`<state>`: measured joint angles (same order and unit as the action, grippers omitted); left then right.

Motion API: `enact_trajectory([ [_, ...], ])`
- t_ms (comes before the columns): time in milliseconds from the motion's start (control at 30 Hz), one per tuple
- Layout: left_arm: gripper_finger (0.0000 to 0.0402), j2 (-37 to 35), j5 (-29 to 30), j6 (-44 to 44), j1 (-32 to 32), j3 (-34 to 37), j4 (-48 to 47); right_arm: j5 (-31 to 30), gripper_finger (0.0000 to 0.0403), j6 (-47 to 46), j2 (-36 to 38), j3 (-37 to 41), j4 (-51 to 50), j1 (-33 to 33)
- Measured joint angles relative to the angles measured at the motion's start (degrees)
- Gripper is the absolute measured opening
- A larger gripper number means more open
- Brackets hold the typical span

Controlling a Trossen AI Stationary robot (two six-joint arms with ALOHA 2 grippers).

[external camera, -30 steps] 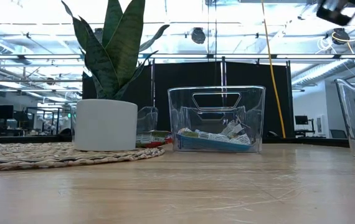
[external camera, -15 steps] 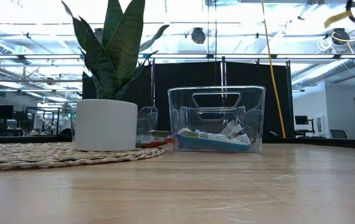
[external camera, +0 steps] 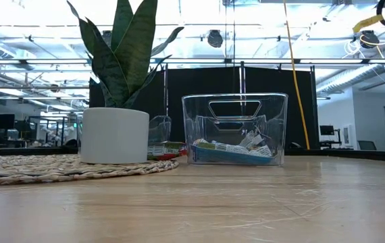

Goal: Pick and place Granola Bars by type
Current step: Put the orange granola bar into the bottom transparent bin

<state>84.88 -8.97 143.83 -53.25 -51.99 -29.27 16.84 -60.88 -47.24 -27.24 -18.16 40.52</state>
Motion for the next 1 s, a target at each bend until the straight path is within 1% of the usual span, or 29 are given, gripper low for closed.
enact_trajectory([
  [100,0.0173,1.4,-3.1,0.2,0.0,0.0,-3.0,0.1,0.0131,0.0,1.6,-0.2,2.0,0.0],
  [167,0.0173,2.4,-3.9,0.4,0.0,0.0,-3.8,0.1,0.0131,-0.8,2.7,-0.3,4.4,0.0],
  [300,0.0173,4.0,-2.6,0.1,0.0,0.0,-2.9,-0.1,0.014,-2.2,4.0,-0.4,7.1,0.0],
  [400,0.0173,5.9,2.3,-1.2,0.0,-0.1,-1.9,0.9,0.015,-2.8,4.8,-0.4,6.8,0.0],
  [467,0.0173,6.0,4.3,-3.2,-0.2,0.0,0.0,1.3,0.0155,-2.6,4.9,-0.4,6.8,0.0],
  [567,0.0173,6.0,3.0,-5.5,0.3,-0.1,1.7,1.3,0.0157,-2.6,4.9,-0.4,6.8,0.0],
  [667,0.0173,5.7,1.4,-3.4,0.3,-0.1,1.0,1.3,0.0156,-2.3,5.0,-0.4,6.8,0.0],
  [767,0.0173,5.8,1.5,-1.2,-0.1,-0.1,0.7,1.6,0.0154,-2.2,5.0,-0.4,6.8,-0.5],
  [1000,0.0173,5.7,1.5,-2.2,-0.4,-0.1,0.9,7.2,0.0152,-2.7,6.9,-0.5,5.2,-5.1],
])
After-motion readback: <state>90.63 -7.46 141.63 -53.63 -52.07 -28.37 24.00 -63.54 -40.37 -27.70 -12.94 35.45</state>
